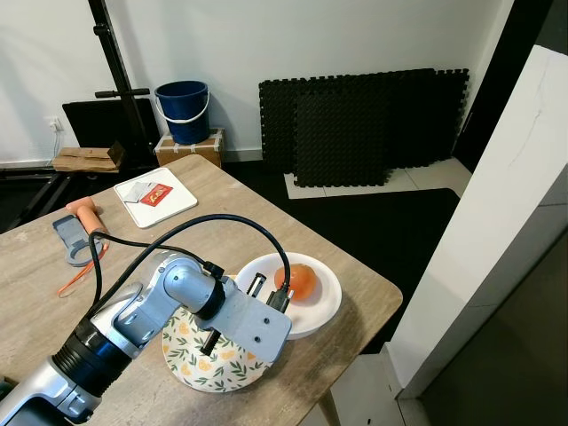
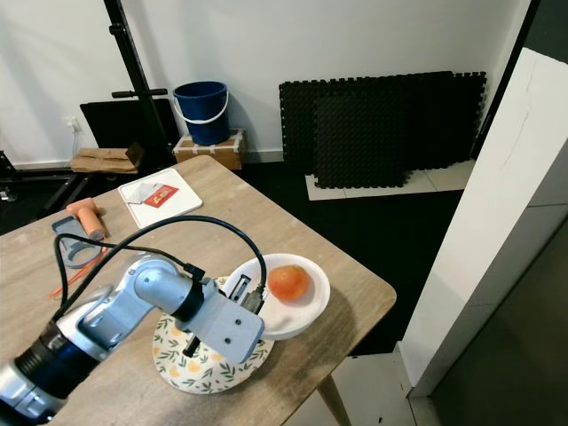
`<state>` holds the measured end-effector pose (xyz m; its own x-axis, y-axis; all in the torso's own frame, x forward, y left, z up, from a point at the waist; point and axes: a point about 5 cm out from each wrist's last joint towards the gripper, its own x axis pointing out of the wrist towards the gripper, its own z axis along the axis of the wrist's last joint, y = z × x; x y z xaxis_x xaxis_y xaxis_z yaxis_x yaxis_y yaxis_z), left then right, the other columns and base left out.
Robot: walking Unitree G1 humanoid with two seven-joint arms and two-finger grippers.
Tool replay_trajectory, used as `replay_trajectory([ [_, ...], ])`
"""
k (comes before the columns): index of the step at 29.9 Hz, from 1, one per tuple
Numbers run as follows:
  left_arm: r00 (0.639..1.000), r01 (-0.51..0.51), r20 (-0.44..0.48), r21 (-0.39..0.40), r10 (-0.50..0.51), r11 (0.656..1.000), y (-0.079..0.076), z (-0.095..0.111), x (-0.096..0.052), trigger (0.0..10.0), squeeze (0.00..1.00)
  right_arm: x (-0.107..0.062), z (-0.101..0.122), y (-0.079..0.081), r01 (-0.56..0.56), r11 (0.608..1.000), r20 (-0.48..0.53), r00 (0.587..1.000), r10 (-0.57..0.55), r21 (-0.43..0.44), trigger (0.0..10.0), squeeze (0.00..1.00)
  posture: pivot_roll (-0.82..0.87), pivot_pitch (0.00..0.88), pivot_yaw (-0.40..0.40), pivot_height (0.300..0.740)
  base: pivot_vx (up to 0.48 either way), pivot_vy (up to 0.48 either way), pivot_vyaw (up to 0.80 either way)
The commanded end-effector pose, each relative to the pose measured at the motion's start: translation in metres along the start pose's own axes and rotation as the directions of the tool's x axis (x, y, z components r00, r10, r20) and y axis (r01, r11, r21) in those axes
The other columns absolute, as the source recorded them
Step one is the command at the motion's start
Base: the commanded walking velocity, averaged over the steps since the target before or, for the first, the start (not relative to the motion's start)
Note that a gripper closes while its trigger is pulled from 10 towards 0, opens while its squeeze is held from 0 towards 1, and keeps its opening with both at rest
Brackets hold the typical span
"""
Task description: Restocking fridge
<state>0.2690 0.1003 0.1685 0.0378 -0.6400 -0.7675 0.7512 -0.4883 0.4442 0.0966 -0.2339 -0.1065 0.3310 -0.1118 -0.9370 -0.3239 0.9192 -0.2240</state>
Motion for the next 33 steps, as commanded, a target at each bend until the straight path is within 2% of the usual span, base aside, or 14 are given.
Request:
replay_trajectory([
  [1, 1.0, -0.008, -0.01, 0.018, 0.008, 1.0, 0.0001, 0.0006, -0.0019, 10.0, 0.0, -0.0003, -0.0033, 0.0022, -0.005, 1.0, -0.01, 1.0, 0.005, -0.012, 10.0, 0.0, -0.06, 0.027, 0.039, 0.74, 0.0, 0.0, 0.0],
  [33, 1.0, -0.028, -0.008, 0.021, 0.029, 0.999, 0.0018, 0.0013, 0.0002, 10.0, 0.0, -0.0007, -0.0048, -0.0007, -0.002, 1.0, -0.015, 1.0, 0.002, -0.017, 10.0, 0.0, -0.07, 0.028, 0.029, 0.74, -0.293, 0.0, 0.0],
])
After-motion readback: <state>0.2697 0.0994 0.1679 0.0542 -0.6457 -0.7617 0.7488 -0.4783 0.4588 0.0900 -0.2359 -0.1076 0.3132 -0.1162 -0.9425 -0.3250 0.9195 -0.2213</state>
